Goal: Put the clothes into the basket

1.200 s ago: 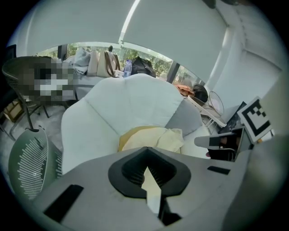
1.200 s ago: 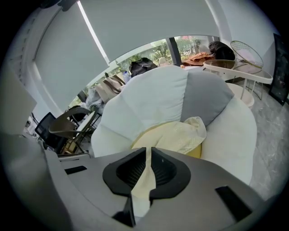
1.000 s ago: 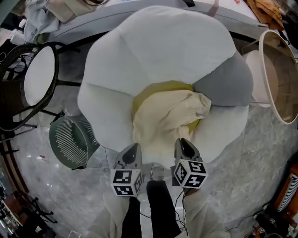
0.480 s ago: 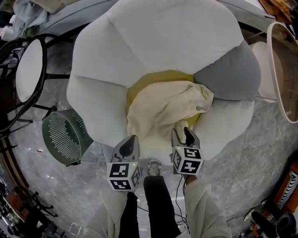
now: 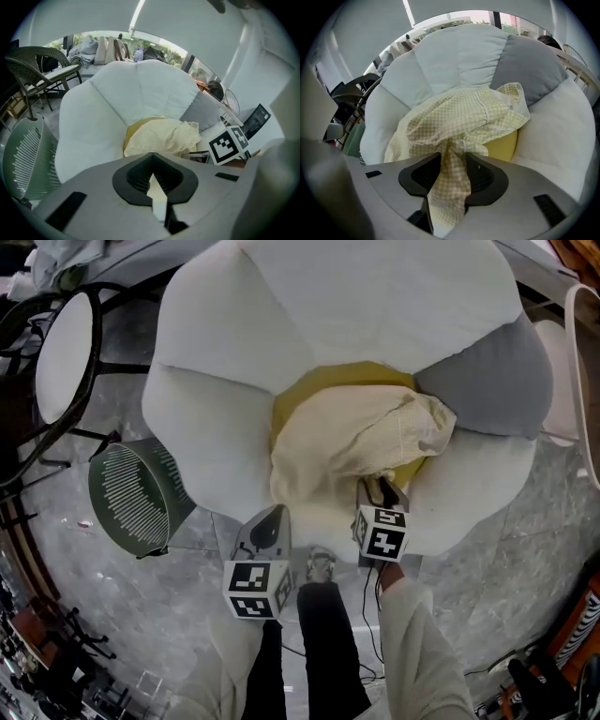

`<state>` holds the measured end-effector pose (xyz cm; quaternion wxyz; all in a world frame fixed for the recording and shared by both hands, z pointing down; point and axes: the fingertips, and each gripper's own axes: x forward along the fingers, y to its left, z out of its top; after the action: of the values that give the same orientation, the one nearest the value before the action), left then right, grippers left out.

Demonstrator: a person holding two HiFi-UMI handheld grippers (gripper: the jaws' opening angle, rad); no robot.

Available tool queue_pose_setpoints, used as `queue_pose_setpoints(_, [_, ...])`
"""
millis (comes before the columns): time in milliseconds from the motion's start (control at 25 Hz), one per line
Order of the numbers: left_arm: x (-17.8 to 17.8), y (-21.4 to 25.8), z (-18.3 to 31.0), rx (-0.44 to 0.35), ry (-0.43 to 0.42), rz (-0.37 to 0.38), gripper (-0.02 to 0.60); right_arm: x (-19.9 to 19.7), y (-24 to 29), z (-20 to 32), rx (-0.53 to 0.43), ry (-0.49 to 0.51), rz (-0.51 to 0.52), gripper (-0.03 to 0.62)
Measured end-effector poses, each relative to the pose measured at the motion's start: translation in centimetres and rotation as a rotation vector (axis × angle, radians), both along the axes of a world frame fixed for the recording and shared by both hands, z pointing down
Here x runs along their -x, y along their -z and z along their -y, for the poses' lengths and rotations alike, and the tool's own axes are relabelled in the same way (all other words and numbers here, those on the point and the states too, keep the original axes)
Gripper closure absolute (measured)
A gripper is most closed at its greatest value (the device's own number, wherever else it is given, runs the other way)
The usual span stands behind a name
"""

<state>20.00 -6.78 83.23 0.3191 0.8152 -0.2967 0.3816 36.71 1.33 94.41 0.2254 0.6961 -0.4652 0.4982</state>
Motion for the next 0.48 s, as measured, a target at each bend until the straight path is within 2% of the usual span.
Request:
queue_pose_setpoints(80, [0.7, 0.1, 0.1, -0.003, 0.010, 0.004, 0.585, 0.0, -0.4, 0.2, 0.021, 0.018, -0.007, 0.414])
queue_pose_setpoints(280, [2.3, 0.5, 0.1, -0.001, 0.031, 0.017, 0.584, 0.2, -0.2, 0.2, 0.059, 0.079, -0.024, 0.518])
queue_pose_setpoints(480, [3.2, 2.1, -0.8, 0.007, 0.046, 0.011, 0.586, 0.7, 2.7, -0.2, 0.022, 0.063, 0.012, 0.543])
